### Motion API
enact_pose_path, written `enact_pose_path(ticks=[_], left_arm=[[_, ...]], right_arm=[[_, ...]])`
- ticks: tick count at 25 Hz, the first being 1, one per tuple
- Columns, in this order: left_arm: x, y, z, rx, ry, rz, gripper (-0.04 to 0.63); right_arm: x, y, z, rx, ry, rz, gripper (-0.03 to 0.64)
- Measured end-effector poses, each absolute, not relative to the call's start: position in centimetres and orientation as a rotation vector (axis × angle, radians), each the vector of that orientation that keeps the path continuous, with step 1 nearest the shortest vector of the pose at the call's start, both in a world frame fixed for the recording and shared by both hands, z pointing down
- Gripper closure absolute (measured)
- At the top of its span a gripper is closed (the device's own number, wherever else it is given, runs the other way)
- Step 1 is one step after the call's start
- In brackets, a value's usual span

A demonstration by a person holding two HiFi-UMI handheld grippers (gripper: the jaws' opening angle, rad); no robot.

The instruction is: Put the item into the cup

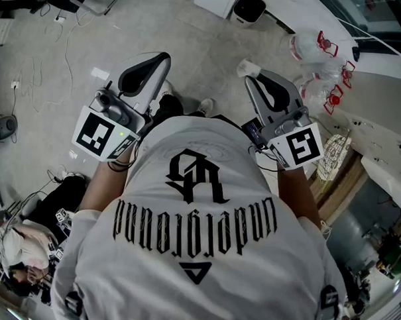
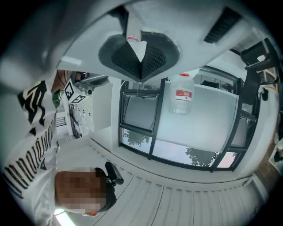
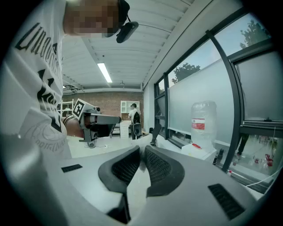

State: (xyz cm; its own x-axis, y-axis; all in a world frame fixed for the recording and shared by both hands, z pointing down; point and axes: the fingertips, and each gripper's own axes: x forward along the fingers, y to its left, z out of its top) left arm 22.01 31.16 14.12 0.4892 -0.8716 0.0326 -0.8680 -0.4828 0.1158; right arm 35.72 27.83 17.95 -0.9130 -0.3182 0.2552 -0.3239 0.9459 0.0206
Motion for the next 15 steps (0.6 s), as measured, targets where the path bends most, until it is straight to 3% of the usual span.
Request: enact_pose_path(ticks=[15], left_arm=[[22.7, 29.9, 14.6, 2.583, -1.531, -0.05, 0.581]], right_arm=[[36.3, 26.4, 17.7, 0.467, -2.86, 0.034, 0.569]])
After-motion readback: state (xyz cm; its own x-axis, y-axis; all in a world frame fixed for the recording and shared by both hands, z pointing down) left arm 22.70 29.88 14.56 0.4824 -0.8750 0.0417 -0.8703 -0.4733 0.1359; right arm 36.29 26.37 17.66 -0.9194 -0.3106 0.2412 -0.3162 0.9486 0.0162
